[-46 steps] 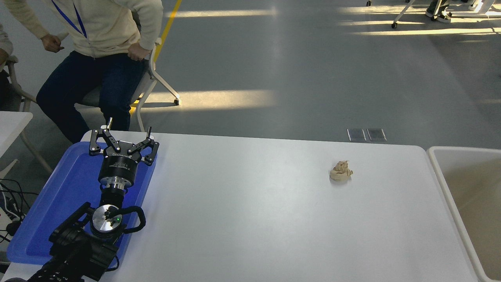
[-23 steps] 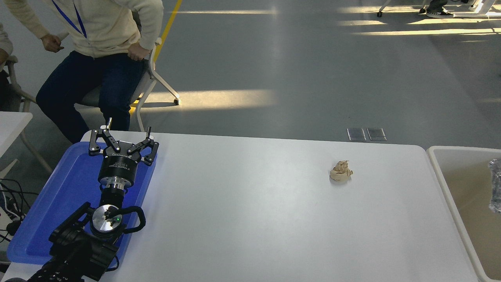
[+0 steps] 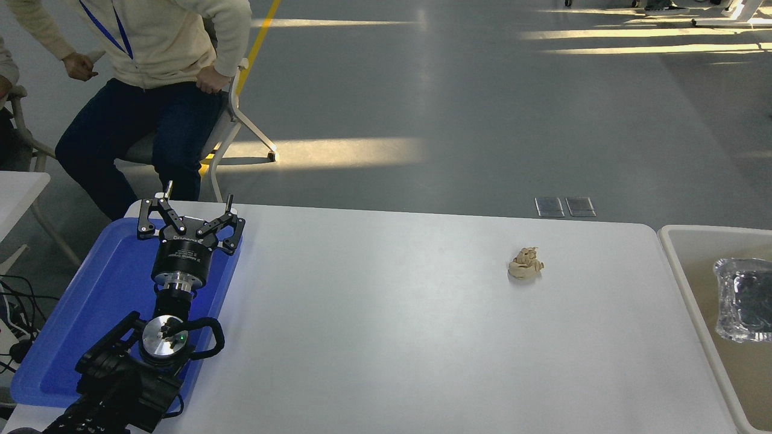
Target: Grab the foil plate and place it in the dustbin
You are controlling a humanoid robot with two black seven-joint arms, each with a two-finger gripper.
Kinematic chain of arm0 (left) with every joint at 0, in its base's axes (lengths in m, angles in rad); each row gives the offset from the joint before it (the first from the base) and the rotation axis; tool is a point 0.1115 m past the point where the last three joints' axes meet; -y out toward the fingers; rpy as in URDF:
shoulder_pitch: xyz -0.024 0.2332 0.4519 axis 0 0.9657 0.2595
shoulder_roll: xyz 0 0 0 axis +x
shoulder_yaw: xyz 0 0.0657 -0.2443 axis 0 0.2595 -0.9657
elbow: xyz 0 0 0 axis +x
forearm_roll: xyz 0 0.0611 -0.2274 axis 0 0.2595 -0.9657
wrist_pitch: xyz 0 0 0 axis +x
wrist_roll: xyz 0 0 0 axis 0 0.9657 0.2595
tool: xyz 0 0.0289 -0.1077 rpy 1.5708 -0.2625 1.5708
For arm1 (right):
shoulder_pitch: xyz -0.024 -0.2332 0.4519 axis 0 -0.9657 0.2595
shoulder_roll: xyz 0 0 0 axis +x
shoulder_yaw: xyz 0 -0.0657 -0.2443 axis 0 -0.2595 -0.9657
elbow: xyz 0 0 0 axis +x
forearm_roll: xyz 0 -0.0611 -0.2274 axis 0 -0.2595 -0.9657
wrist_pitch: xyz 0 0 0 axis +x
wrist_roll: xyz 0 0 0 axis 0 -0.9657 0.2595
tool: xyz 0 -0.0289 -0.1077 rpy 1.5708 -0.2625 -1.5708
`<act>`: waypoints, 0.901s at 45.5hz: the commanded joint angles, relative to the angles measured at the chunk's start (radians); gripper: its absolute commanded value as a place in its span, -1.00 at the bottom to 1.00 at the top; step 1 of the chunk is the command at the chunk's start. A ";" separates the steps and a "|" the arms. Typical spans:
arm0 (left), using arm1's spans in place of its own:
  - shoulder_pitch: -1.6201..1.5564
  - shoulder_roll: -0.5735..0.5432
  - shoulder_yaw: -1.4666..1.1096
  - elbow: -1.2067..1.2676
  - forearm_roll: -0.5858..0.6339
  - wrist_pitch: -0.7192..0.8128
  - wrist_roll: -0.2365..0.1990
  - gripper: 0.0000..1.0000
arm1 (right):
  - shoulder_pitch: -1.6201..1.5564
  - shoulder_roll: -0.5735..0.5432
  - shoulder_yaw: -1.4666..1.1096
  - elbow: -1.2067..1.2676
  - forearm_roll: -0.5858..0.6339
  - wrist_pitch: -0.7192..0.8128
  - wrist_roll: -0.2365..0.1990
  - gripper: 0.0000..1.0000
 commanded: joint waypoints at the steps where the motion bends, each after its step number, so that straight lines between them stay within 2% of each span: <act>1: 0.000 0.000 0.000 0.000 0.000 0.000 -0.001 1.00 | -0.014 0.011 0.006 0.000 0.003 -0.018 -0.002 0.51; 2: 0.000 0.000 0.000 0.000 0.000 0.000 -0.001 1.00 | -0.014 0.011 0.009 0.000 0.009 -0.018 -0.004 1.00; 22: 0.000 0.000 0.000 0.000 0.001 0.000 -0.001 1.00 | -0.003 0.019 0.019 -0.005 0.049 -0.009 -0.001 1.00; 35: 0.000 0.000 0.000 0.000 0.000 0.000 -0.001 1.00 | 0.046 0.020 0.026 -0.003 0.052 0.007 0.025 1.00; 41: 0.000 0.000 0.000 0.000 0.000 0.000 -0.001 1.00 | 0.113 0.056 0.027 0.000 0.052 0.054 0.027 1.00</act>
